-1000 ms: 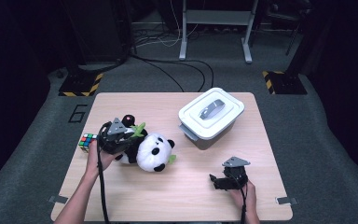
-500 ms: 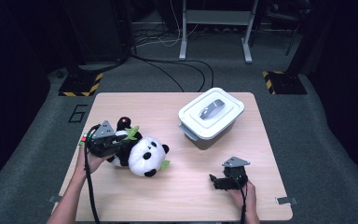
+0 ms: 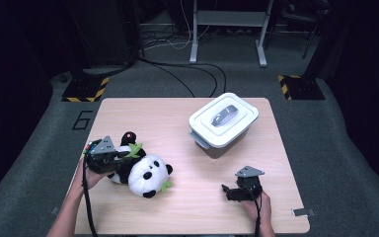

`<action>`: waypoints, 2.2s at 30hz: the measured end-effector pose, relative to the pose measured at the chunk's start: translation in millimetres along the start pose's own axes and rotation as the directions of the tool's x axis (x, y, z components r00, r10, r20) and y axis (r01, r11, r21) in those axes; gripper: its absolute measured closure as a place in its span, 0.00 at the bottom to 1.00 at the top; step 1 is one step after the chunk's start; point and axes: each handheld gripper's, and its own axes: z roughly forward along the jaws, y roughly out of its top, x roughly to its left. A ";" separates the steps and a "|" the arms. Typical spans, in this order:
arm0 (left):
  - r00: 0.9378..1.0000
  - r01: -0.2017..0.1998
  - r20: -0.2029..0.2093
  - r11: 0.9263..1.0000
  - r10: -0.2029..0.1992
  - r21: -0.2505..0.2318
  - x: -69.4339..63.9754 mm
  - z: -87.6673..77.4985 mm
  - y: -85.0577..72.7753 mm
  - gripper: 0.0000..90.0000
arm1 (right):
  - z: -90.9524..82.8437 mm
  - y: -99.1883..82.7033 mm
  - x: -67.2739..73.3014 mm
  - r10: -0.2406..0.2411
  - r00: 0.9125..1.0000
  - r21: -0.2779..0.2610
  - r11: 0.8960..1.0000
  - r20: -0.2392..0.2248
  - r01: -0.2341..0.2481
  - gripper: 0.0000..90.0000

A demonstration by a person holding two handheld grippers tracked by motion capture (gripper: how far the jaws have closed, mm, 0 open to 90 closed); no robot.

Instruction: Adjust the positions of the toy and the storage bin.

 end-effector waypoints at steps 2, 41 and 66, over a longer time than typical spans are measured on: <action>1.000 0.014 -0.021 1.000 -0.014 -0.008 -3.2 -0.9 1.5 0.65 | 0.0 0.0 0.0 0.000 1.000 0.000 1.000 0.000 0.000 0.14; 0.884 0.305 -0.377 0.952 -0.275 0.020 -60.0 -19.2 -119.2 0.12 | 0.4 0.2 -0.1 0.004 1.000 -0.001 1.000 0.002 -0.004 0.14; 0.877 0.371 -0.339 0.928 -0.342 0.026 -50.5 -12.4 -130.1 0.11 | -24.2 40.8 1.1 0.000 1.000 -0.044 0.999 -0.001 0.000 0.15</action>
